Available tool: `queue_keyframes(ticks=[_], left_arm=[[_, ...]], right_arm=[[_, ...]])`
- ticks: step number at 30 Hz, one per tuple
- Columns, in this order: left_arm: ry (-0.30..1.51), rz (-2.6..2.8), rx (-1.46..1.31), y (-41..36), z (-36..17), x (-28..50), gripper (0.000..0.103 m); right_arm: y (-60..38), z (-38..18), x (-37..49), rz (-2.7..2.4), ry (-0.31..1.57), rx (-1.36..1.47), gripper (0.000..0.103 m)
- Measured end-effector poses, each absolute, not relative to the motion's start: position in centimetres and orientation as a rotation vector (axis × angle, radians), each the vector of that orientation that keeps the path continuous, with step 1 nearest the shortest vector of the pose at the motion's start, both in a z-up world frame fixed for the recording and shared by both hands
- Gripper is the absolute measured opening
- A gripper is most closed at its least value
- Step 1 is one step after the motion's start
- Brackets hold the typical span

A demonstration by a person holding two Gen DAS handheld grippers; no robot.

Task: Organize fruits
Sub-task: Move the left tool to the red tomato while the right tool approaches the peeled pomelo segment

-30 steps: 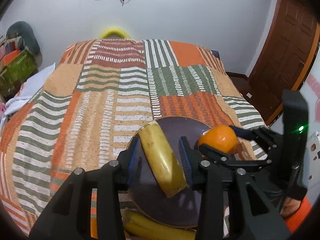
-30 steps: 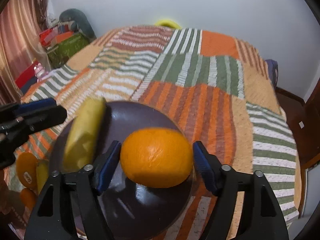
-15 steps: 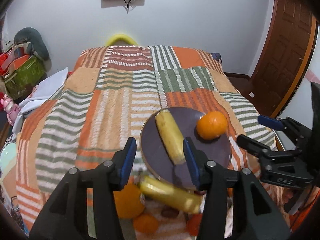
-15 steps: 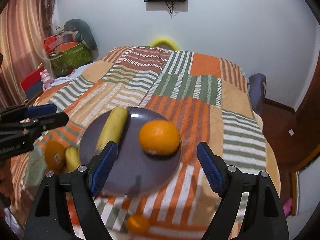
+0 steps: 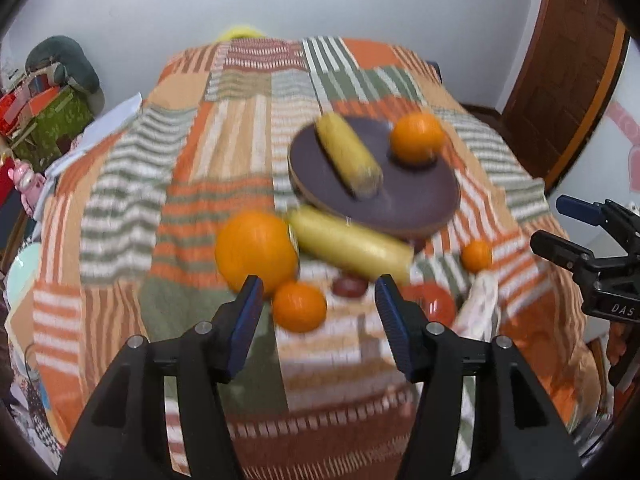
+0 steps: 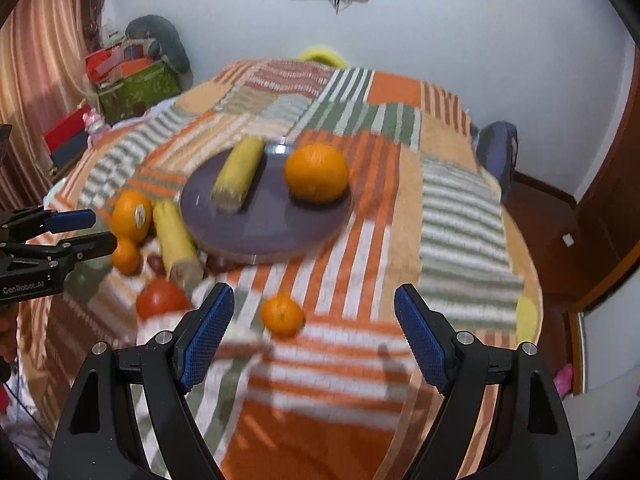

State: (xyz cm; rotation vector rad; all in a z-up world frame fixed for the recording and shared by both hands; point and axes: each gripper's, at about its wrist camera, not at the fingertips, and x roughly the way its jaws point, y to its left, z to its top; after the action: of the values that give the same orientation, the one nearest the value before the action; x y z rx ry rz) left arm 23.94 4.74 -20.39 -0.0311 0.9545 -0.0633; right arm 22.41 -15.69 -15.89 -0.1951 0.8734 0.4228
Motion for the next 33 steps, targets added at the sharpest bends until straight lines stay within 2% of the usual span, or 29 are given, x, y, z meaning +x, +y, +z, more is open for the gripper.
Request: queue_keyframes(ticks=[9, 12, 14, 26, 33], left_arm=[[1.073, -0.106, -0.014, 2.7, -24.7, 22.5, 0.059], [1.071, -0.129, 0.006, 1.7, -24.9, 22.3, 0.065], [1.069, -0.152, 0.013, 1.0, -24.8, 22.2, 0.066], [1.079, -0.239, -0.003, -2.5, -24.6, 22.5, 0.066], [1.023, -0.199, -0.027, 0.5, -23.0, 21.3, 0.066]], right_arm=[[-14.9, -19.9, 20.8, 0.433, 0.976, -0.213, 0.080], [-14.4, -20.9, 20.7, 0.443, 1.003, -0.224, 0.080], [-14.1, -21.2, 20.5, 0.442, 1.008, -0.232, 0.080], [-15.8, -19.0, 20.8, 0.430, 0.967, -0.156, 0.080], [-14.8, -18.4, 20.4, 0.491, 0.992, -0.079, 0.082]])
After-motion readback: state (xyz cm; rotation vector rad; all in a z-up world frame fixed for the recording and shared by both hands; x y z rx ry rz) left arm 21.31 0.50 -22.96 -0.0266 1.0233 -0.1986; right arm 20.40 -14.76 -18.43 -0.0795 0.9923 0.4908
